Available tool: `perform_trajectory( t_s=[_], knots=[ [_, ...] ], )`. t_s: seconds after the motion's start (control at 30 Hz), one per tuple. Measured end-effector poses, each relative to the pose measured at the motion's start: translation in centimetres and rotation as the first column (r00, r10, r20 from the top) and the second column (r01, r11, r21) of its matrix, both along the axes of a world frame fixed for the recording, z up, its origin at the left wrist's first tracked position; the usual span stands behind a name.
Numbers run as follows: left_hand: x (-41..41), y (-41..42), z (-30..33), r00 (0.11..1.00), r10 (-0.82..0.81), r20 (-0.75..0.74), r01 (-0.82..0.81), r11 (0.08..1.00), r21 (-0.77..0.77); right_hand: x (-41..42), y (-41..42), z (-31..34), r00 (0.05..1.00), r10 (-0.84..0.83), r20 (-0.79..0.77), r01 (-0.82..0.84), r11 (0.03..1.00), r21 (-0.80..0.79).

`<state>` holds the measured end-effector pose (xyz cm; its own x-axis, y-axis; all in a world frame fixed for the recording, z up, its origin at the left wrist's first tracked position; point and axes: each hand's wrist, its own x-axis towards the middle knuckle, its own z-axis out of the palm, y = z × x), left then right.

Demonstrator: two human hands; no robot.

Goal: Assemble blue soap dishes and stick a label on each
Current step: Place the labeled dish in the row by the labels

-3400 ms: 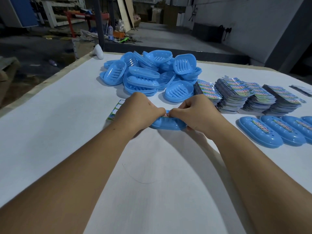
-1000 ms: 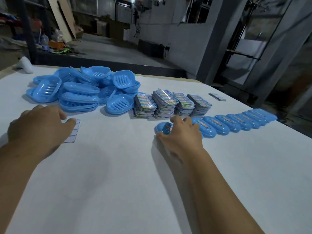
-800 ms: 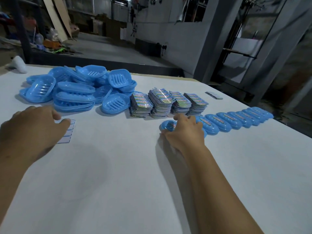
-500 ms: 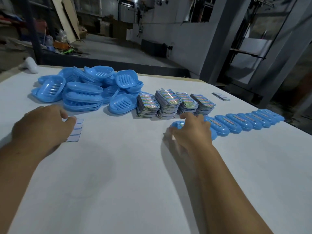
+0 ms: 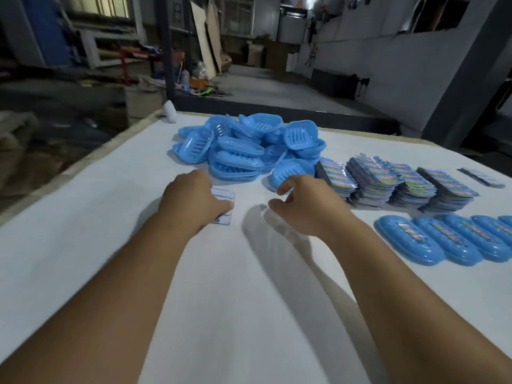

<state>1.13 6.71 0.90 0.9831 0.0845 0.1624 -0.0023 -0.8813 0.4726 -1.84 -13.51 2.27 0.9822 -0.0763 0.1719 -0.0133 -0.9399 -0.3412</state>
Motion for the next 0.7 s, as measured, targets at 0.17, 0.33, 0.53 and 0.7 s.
perform_trajectory(
  t_s=[0.17,0.33,0.53,0.7],
  knots=[
    [0.2,0.0,0.1,0.999,-0.007,-0.037,-0.001,0.974,-0.228,0.4,0.3,-1.9,0.994,-0.001,0.106,-0.012,0.992,0.127],
    [1.0,0.3,-0.4,0.994,-0.020,-0.110,-0.024,0.925,-0.380,0.3,-0.4,-3.0,0.990,0.013,0.143,-0.043,0.978,0.206],
    [1.3,0.7,-0.5,0.998,0.018,-0.064,-0.028,0.987,-0.156,2.3,1.1,-2.6,0.985,0.061,0.161,-0.088,0.982,0.166],
    [1.4,1.0,-0.4,1.000,0.025,-0.017,-0.027,0.991,-0.128,5.8,3.1,-1.7,0.981,0.086,0.176,-0.092,0.995,0.029]
  ],
)
